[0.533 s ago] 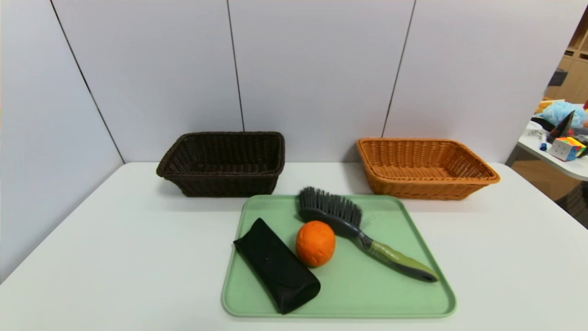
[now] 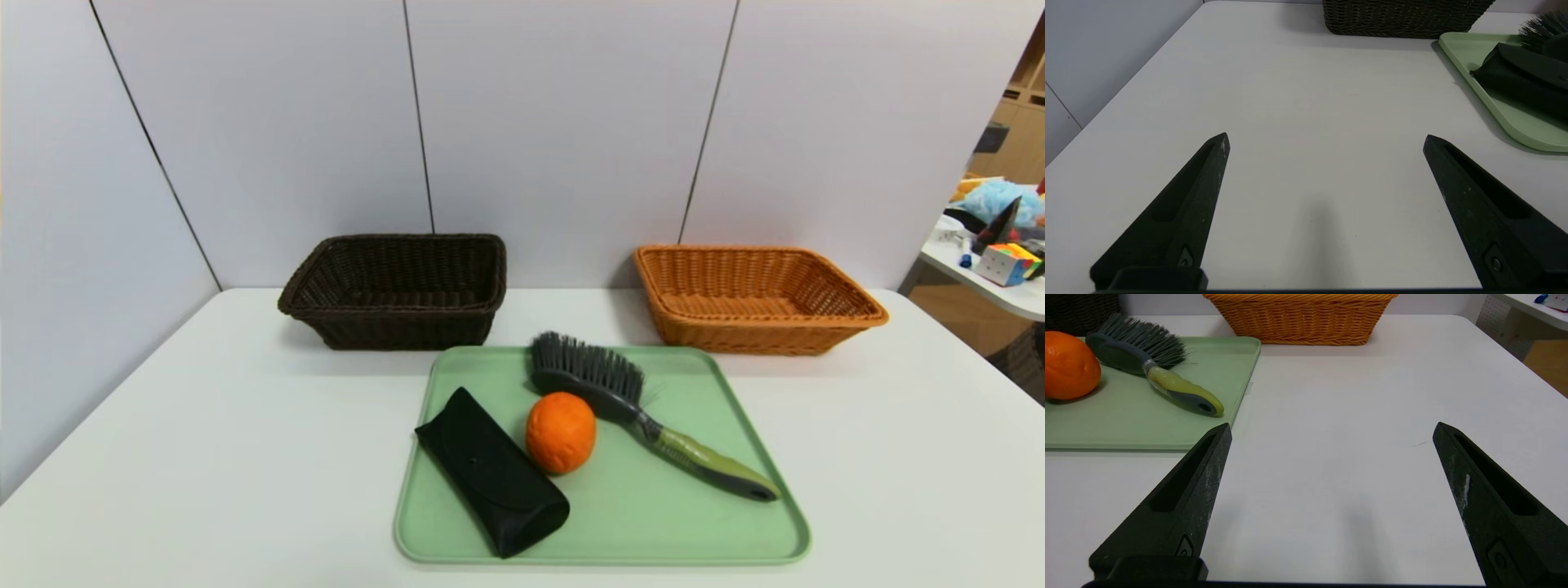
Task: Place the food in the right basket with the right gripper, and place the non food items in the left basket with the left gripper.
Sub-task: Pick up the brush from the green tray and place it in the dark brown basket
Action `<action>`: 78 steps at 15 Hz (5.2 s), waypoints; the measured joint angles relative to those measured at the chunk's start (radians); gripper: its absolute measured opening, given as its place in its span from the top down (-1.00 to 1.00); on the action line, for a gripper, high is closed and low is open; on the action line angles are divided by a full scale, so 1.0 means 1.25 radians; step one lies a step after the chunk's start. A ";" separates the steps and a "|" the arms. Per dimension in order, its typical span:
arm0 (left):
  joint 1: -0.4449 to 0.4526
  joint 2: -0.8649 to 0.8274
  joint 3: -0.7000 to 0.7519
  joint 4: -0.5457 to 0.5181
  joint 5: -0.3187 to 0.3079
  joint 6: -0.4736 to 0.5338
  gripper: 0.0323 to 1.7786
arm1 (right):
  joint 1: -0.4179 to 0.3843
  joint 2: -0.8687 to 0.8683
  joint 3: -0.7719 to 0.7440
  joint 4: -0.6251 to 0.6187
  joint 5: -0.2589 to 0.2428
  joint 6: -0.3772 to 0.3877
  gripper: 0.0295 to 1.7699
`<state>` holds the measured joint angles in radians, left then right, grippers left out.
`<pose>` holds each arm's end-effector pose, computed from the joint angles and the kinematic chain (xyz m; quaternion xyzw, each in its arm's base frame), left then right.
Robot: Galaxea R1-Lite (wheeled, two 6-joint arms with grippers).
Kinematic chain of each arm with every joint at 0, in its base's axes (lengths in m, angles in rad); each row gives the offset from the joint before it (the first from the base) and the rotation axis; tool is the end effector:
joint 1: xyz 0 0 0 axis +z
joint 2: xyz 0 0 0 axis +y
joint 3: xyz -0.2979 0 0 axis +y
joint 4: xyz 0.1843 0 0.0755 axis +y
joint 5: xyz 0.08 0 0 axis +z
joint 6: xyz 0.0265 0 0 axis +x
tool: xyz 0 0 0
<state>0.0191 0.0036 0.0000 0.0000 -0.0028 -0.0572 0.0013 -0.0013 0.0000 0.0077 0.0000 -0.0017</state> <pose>-0.0068 -0.0002 0.0755 -0.0286 0.0016 0.0082 0.9996 -0.0072 0.0000 0.0747 -0.0009 0.0032 0.0007 1.0000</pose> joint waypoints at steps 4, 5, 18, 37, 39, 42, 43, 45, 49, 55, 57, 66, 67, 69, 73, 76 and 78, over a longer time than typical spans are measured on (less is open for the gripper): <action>0.000 0.000 0.000 0.000 0.000 0.001 -0.90 | 0.000 0.000 0.000 0.000 0.000 0.000 -0.92; 0.000 0.000 0.000 0.000 0.000 0.001 -0.90 | 0.000 0.000 0.000 0.000 0.000 0.001 -0.92; -0.003 0.063 -0.121 0.069 -0.075 -0.009 -0.90 | 0.000 0.001 -0.079 0.052 0.034 -0.009 -0.92; -0.004 0.727 -0.498 0.067 -0.126 -0.008 -0.90 | 0.070 0.614 -0.420 0.103 0.130 0.000 -0.92; -0.004 0.782 -0.529 0.066 -0.125 -0.008 -0.90 | 0.066 0.691 -0.462 0.095 0.157 0.000 -0.92; -0.004 0.869 -0.589 0.065 -0.125 -0.007 -0.90 | 0.063 0.804 -0.535 0.090 0.203 -0.001 -0.92; -0.005 0.893 -0.603 0.065 -0.126 -0.005 -0.90 | 0.063 0.833 -0.553 0.090 0.209 -0.002 -0.92; -0.018 0.937 -0.622 0.069 -0.126 -0.002 -0.90 | 0.067 0.880 -0.569 0.096 0.233 -0.002 -0.92; -0.036 1.012 -0.641 0.069 -0.127 -0.001 -0.90 | 0.070 0.945 -0.575 0.098 0.291 -0.006 -0.92; -0.139 1.060 -0.675 0.071 -0.129 -0.003 -0.90 | 0.092 1.001 -0.608 0.091 0.320 -0.020 -0.92; -0.160 1.062 -0.678 0.071 -0.149 -0.004 -0.90 | 0.097 1.013 -0.615 0.090 0.320 -0.020 -0.92; -0.181 1.065 -0.694 0.067 -0.218 -0.003 -0.90 | 0.116 1.025 -0.627 0.090 0.322 -0.020 -0.92; -0.183 1.065 -0.692 0.067 -0.218 -0.004 -0.90 | 0.126 1.026 -0.628 0.089 0.322 -0.020 -0.92; -0.191 1.064 -0.689 0.068 -0.218 -0.004 -0.90 | 0.140 1.029 -0.632 0.090 0.323 -0.020 -0.92; -0.207 1.063 -0.687 0.068 -0.218 -0.004 -0.90 | 0.153 1.031 -0.640 0.089 0.329 -0.020 -0.92; -0.224 1.063 -0.687 0.068 -0.219 -0.002 -0.90 | 0.157 1.032 -0.640 0.089 0.329 -0.019 -0.92; -0.248 1.067 -0.692 0.065 -0.219 -0.001 -0.90 | 0.156 1.032 -0.635 0.089 0.327 -0.018 -0.92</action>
<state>-0.2909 1.3368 -0.8649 0.0806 -0.2760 -0.0589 0.1957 1.2891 -0.7936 0.1191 0.4089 -0.0245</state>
